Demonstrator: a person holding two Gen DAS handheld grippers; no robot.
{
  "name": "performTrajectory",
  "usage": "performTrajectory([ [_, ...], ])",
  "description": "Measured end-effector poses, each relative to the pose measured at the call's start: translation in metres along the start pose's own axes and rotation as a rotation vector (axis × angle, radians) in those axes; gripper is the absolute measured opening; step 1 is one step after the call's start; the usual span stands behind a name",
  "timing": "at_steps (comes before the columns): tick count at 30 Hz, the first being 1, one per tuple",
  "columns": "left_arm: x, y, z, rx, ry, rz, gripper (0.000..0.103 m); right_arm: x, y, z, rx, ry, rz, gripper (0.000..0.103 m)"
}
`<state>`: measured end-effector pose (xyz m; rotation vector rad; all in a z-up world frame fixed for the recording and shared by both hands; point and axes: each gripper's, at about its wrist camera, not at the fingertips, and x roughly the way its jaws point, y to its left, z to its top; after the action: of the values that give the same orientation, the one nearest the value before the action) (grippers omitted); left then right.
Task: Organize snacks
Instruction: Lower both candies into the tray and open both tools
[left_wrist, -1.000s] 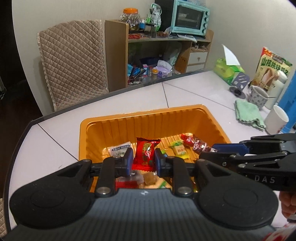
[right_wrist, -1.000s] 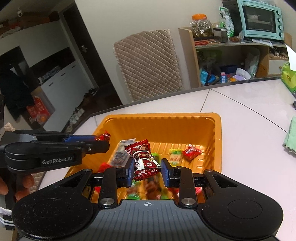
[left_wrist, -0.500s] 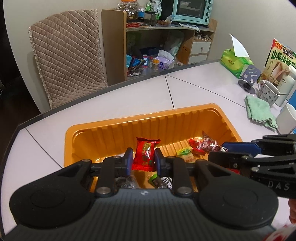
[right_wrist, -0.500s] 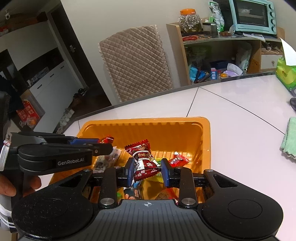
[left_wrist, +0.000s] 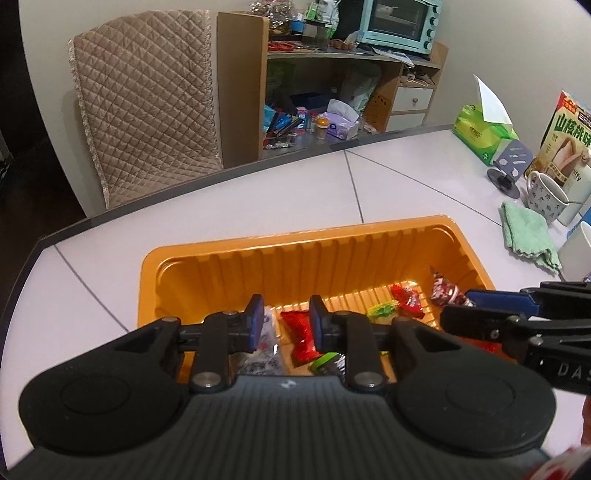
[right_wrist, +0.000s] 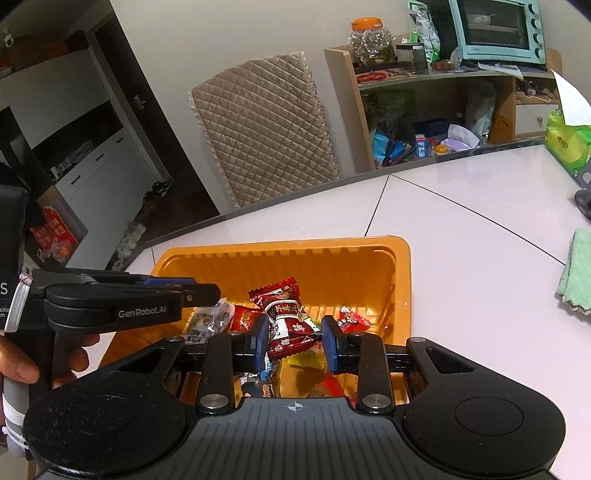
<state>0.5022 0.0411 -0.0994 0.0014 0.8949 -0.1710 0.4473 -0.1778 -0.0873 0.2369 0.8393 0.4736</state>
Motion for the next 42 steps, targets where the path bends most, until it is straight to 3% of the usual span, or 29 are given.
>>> performTrajectory([
  [11,-0.017,0.019,-0.008,-0.028,0.008,0.018,0.036,0.017,0.007,0.003,0.004,0.018,0.012,0.031],
  [14,-0.019,0.021,-0.007,-0.029,0.008,0.035,0.047,0.025,0.010,0.006,0.010,0.024,0.018,0.031],
  [21,-0.020,0.028,-0.003,-0.050,0.010,0.038,0.049,0.040,0.016,0.012,0.014,0.031,0.013,0.031],
  [29,-0.019,0.034,-0.005,-0.085,0.028,0.030,0.058,0.047,0.018,0.017,0.047,-0.024,-0.002,0.033],
  [37,-0.033,0.029,-0.007,-0.090,0.017,0.026,0.070,0.031,0.014,0.017,0.052,-0.027,-0.007,0.063],
  [42,-0.051,0.022,-0.010,-0.087,-0.018,0.041,0.086,0.012,0.014,0.011,0.049,-0.042,-0.002,0.080],
])
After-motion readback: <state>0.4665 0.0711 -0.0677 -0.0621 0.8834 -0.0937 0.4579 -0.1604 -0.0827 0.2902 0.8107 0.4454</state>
